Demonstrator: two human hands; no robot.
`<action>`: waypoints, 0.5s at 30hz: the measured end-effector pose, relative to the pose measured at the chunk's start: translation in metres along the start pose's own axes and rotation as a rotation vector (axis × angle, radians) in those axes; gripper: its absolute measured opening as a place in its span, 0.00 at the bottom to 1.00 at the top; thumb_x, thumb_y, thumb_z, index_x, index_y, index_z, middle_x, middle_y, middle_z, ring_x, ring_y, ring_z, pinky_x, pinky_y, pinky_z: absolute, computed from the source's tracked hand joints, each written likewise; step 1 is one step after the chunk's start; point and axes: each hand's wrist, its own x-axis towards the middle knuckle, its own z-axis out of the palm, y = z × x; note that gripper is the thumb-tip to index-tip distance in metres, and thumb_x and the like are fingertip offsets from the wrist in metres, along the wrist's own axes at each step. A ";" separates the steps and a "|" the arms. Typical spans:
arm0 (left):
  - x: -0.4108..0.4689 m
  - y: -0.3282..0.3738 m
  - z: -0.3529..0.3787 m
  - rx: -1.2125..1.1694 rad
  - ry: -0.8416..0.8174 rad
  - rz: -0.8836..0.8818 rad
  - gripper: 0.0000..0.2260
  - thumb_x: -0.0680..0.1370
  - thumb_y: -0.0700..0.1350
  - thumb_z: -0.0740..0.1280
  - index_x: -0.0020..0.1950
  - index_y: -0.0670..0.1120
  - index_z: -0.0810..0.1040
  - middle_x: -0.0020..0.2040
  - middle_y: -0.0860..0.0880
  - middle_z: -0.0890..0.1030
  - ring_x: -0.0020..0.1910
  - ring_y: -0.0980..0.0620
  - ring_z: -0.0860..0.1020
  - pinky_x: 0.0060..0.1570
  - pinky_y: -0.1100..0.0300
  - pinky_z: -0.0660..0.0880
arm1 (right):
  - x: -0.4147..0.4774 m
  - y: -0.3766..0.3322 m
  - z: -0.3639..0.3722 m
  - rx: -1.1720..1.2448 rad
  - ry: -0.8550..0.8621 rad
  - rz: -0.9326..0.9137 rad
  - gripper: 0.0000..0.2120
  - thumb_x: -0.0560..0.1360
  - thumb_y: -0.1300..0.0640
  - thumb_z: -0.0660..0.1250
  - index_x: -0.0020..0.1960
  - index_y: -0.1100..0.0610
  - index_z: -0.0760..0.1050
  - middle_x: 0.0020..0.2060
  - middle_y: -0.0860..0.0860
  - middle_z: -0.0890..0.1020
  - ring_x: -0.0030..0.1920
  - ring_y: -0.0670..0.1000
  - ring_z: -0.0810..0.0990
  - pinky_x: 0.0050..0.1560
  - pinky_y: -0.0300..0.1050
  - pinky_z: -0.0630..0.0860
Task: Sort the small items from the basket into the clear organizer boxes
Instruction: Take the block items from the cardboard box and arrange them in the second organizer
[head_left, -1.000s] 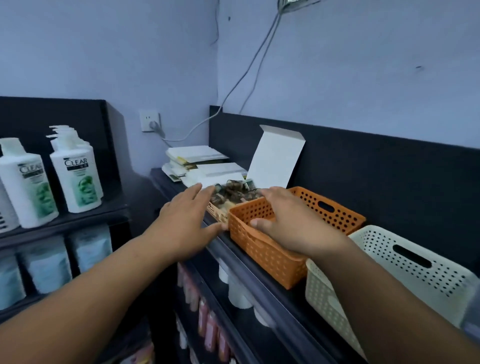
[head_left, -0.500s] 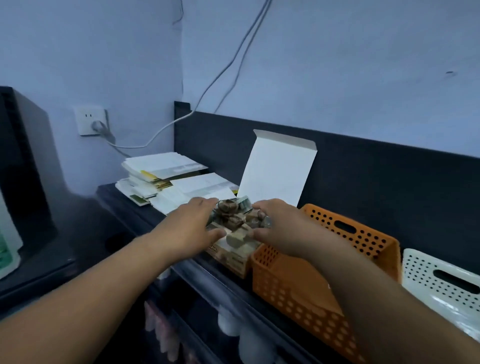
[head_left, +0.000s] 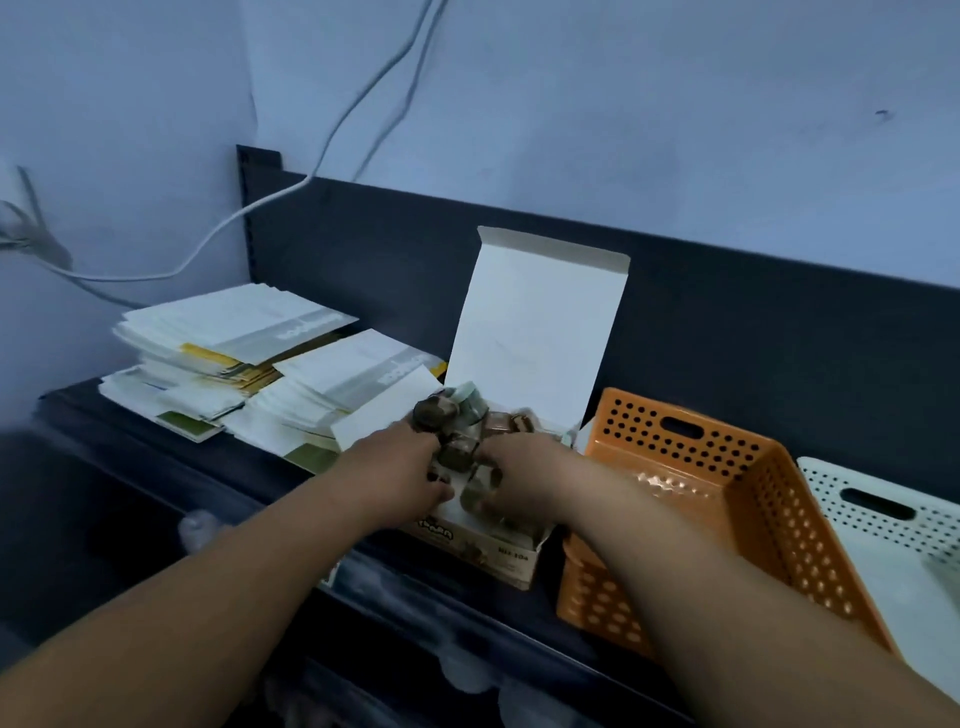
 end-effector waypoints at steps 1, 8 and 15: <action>0.003 -0.001 0.002 0.018 -0.010 0.005 0.21 0.76 0.59 0.65 0.65 0.50 0.72 0.61 0.48 0.73 0.59 0.48 0.73 0.53 0.56 0.71 | 0.003 -0.002 0.002 -0.024 -0.025 0.016 0.28 0.75 0.47 0.67 0.73 0.50 0.64 0.68 0.52 0.73 0.64 0.55 0.73 0.57 0.46 0.72; 0.015 0.001 0.007 0.109 -0.038 0.070 0.09 0.74 0.57 0.66 0.46 0.54 0.70 0.50 0.51 0.77 0.50 0.49 0.76 0.42 0.59 0.68 | 0.016 -0.015 -0.001 -0.168 -0.119 0.047 0.28 0.75 0.52 0.69 0.72 0.55 0.65 0.64 0.55 0.75 0.60 0.57 0.76 0.58 0.51 0.76; 0.015 -0.011 0.009 -0.030 0.053 0.059 0.14 0.72 0.53 0.66 0.55 0.52 0.71 0.50 0.51 0.78 0.48 0.50 0.75 0.44 0.56 0.71 | 0.016 -0.011 0.005 -0.111 0.006 0.033 0.16 0.77 0.59 0.61 0.64 0.54 0.72 0.54 0.54 0.79 0.52 0.55 0.78 0.50 0.49 0.78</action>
